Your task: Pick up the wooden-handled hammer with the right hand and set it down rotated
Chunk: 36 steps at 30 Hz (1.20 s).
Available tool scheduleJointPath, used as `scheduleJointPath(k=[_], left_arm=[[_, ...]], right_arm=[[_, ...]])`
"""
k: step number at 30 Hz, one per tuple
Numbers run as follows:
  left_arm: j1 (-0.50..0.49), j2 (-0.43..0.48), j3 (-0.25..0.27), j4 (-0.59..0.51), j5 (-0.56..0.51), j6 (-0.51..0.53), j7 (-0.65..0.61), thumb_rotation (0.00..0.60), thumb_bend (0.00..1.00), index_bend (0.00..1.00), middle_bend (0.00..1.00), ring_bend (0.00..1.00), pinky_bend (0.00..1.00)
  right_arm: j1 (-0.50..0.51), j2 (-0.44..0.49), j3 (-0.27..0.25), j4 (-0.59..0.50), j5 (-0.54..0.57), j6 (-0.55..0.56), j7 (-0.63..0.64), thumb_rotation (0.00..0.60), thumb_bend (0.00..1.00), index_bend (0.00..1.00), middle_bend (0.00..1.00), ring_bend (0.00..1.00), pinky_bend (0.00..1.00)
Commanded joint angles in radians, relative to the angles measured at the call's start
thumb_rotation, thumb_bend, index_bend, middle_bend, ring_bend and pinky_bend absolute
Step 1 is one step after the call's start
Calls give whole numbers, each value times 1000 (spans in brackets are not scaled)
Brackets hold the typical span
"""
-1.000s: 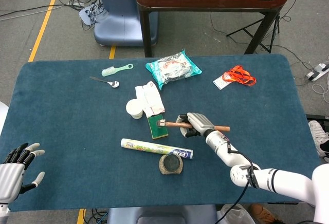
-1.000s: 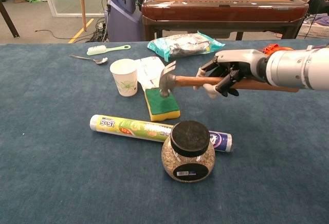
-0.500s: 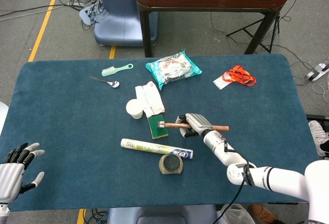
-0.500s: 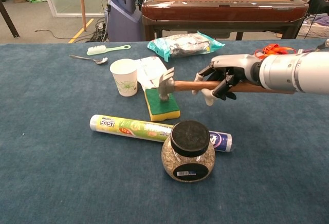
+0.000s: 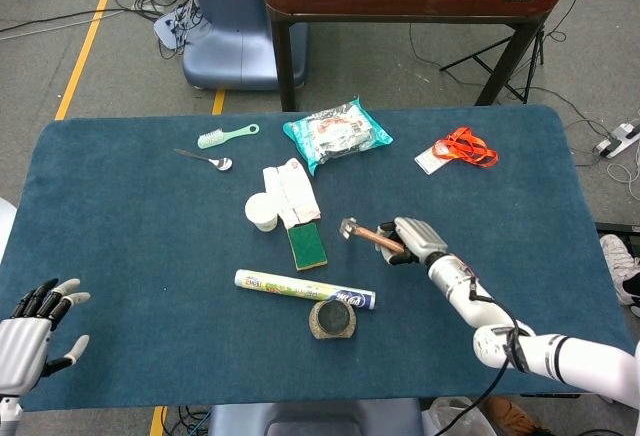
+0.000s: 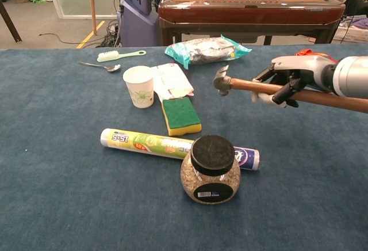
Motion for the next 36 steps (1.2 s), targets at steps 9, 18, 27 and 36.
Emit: scheduleJointPath(k=[9, 18, 27, 36], left_arm=[[-2, -1, 1, -2, -2, -4, 4, 600, 252, 282, 174, 84, 127], [0, 1, 1, -1, -1, 0, -2, 600, 252, 282, 174, 84, 127], [2, 3, 1, -1, 1, 7, -11, 600, 251, 282, 174, 84, 127], [4, 4, 3, -3, 9, 13, -17, 600, 252, 282, 174, 84, 127]], right_arm=[[-36, -52, -19, 114, -55, 27, 14, 600, 701, 519, 580, 478, 467], [-67, -48, -20, 114, -115, 75, 10, 600, 169, 83, 207, 134, 216], [-151, 20, -37, 30, -211, 243, -34, 600, 139, 27, 152, 102, 193], [-309, 189, -78, -161, -290, 476, -83, 600, 144, 27, 225, 102, 193]])
